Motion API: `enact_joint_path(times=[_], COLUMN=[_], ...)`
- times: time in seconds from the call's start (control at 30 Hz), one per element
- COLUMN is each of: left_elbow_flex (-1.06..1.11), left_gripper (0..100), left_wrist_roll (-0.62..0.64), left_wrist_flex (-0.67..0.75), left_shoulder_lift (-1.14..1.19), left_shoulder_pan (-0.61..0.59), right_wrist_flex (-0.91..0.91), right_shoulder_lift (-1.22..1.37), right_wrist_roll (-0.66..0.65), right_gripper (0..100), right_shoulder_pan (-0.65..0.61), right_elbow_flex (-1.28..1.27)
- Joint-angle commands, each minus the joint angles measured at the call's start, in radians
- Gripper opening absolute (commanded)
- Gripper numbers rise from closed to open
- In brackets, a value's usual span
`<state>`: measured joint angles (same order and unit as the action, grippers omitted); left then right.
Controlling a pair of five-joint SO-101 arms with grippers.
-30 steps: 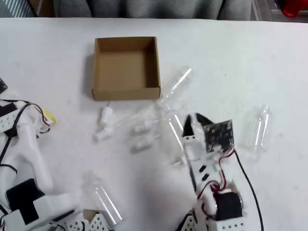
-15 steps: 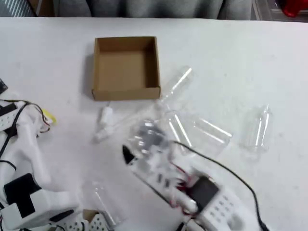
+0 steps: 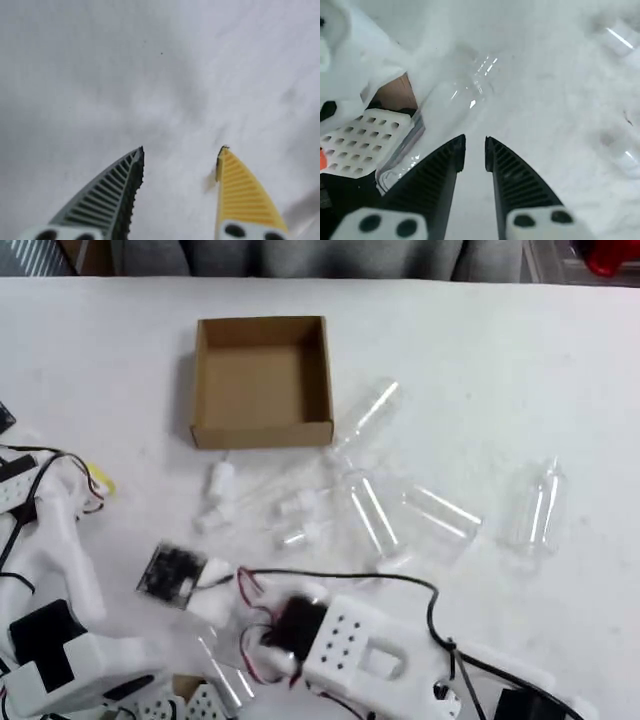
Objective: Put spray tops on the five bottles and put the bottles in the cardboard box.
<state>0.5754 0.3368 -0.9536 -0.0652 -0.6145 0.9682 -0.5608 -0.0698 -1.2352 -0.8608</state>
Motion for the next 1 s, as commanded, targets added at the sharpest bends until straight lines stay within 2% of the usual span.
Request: enact_joint_path(times=[0.0, 0.1, 0.27, 0.43, 0.7, 0.97], left_elbow_flex=[-0.06, -0.06, -0.06, -0.06, -0.066, -0.06], left_gripper=[23, 23, 23, 23, 23, 23], left_wrist_roll=[0.009, 0.009, 0.011, 0.011, 0.011, 0.011], left_wrist_flex=[0.032, 0.032, 0.034, 0.034, 0.034, 0.055], left_shoulder_lift=[-0.008, -0.008, -0.007, -0.007, -0.005, -0.005], left_shoulder_pan=[-0.012, -0.012, -0.012, -0.012, -0.025, -0.033], right_wrist_flex=[0.007, 0.013, 0.128, 0.13, 0.054, 0.058], right_shoulder_lift=[-0.022, -0.053, -0.2, -0.317, -0.245, -0.229], right_wrist_roll=[0.021, 0.021, 0.021, -0.008, -0.026, -0.028], right_gripper=[3.7, 3.7, 1.7, 1.5, 1.6, 1.6], right_shoulder_pan=[-0.016, -0.048, -0.183, -0.202, -0.4, -0.421], right_elbow_flex=[-0.002, -0.063, -0.16, -0.229, -0.279, -0.278])
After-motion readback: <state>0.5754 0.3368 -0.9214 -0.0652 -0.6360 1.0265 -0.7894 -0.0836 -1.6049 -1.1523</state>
